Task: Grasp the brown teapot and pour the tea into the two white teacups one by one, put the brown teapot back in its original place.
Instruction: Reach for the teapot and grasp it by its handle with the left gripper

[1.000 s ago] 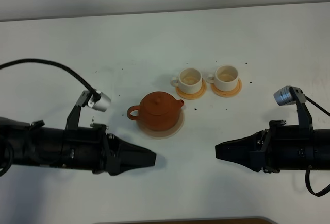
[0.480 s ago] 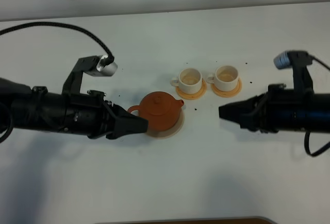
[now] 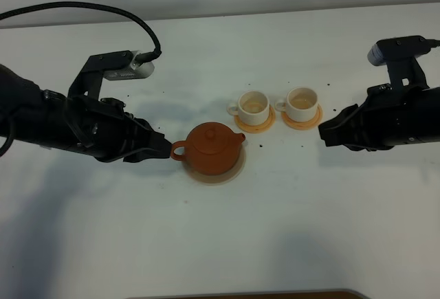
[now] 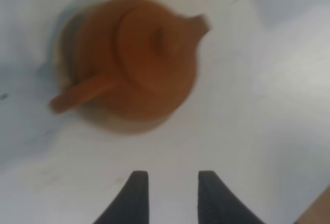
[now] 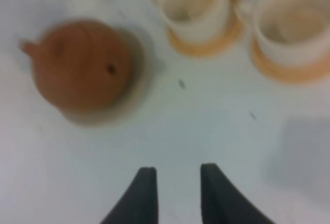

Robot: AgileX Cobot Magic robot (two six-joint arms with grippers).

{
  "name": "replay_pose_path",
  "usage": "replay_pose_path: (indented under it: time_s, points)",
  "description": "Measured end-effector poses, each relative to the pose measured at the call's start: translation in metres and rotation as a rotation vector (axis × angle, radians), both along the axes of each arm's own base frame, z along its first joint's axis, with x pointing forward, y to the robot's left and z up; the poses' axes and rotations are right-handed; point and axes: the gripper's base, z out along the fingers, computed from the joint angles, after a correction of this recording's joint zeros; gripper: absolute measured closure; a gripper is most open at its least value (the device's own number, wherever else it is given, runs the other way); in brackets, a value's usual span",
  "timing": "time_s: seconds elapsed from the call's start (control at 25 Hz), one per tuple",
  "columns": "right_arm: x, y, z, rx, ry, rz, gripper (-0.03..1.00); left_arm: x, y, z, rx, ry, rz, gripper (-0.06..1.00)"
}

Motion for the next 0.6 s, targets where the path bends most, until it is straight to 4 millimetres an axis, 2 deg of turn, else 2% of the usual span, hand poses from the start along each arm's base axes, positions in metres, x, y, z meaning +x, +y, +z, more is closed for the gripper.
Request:
replay_pose_path:
  time_s: [0.2, 0.44, 0.6]
  points:
    - [0.003, -0.011, 0.005, -0.21, 0.084, -0.011, 0.73, 0.008, 0.007, 0.007, 0.108, 0.009, 0.039, 0.67]
    - [0.007, -0.034, 0.008, -0.463, 0.125, -0.146, 0.73, 0.019, 0.011, 0.02, 0.167, -0.027, 0.066, 0.67]
    - [0.002, -0.052, 0.019, -0.6, 0.116, -0.233, 0.73, 0.024, 0.011, 0.028, 0.169, -0.054, 0.076, 0.67]
